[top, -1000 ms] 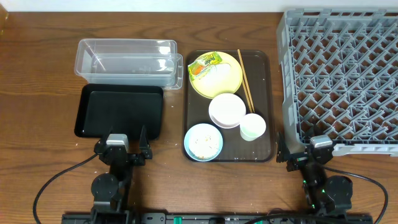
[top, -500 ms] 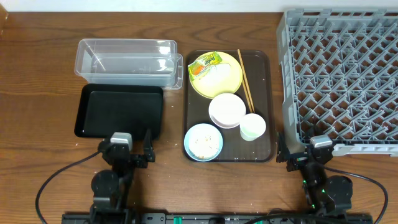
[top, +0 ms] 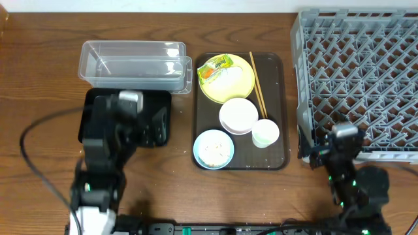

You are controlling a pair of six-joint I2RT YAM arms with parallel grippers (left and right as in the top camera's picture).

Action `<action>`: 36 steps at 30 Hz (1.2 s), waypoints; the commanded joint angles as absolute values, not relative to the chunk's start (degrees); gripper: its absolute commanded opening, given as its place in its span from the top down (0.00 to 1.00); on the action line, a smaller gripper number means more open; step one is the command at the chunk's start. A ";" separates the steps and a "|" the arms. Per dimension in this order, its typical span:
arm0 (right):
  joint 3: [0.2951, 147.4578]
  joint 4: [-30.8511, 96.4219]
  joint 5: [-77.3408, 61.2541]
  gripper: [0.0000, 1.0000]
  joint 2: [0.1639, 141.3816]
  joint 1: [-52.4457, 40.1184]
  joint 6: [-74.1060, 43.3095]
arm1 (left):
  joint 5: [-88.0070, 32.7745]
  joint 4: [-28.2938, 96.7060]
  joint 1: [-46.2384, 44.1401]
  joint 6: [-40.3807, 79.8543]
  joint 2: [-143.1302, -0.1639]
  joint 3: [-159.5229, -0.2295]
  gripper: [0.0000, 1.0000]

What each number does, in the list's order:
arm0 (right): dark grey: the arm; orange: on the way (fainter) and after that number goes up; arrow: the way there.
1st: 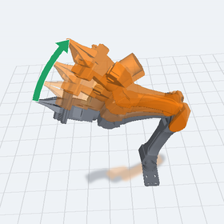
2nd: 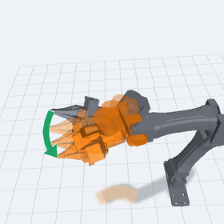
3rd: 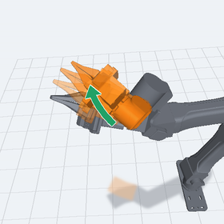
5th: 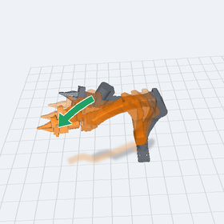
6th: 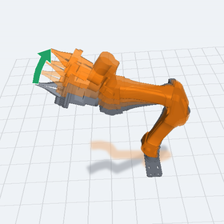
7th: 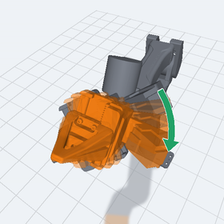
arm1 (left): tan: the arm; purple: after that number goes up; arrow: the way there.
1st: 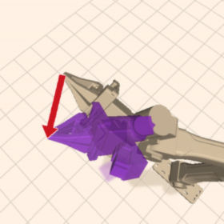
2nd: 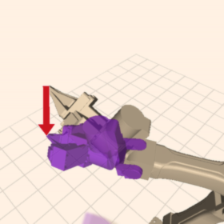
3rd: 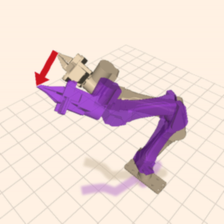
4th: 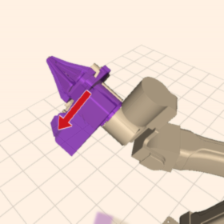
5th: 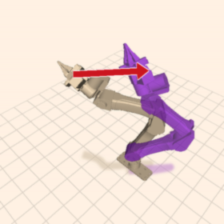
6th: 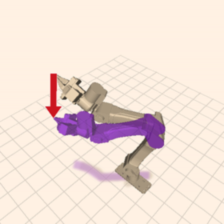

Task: Sort waste into correct bins and load items into the dishwasher rack
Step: 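Reach the left gripper to the yellow plate and grasp wrapper and tissue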

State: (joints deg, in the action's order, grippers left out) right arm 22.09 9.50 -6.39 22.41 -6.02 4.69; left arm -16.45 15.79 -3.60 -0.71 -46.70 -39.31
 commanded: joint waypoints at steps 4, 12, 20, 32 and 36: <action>36.36 16.21 -6.33 0.01 37.52 -5.48 6.04 | -18.04 27.90 -7.86 -8.19 -62.81 -59.99 0.09; 59.96 37.08 -8.43 0.01 55.70 -5.37 5.85 | -15.84 45.23 -13.98 -9.65 -86.63 -87.66 0.09; 67.35 44.21 -11.22 0.01 62.54 -5.28 5.82 | -16.05 54.13 -19.11 -16.10 -108.01 -107.68 0.08; 67.33 50.17 -12.49 0.01 62.63 -5.28 5.85 | -16.05 42.78 -25.10 -18.65 -120.38 -108.99 0.08; 67.33 51.07 -12.49 0.01 62.63 -5.28 5.85 | -15.90 39.66 -25.36 -18.63 -124.20 -108.99 0.09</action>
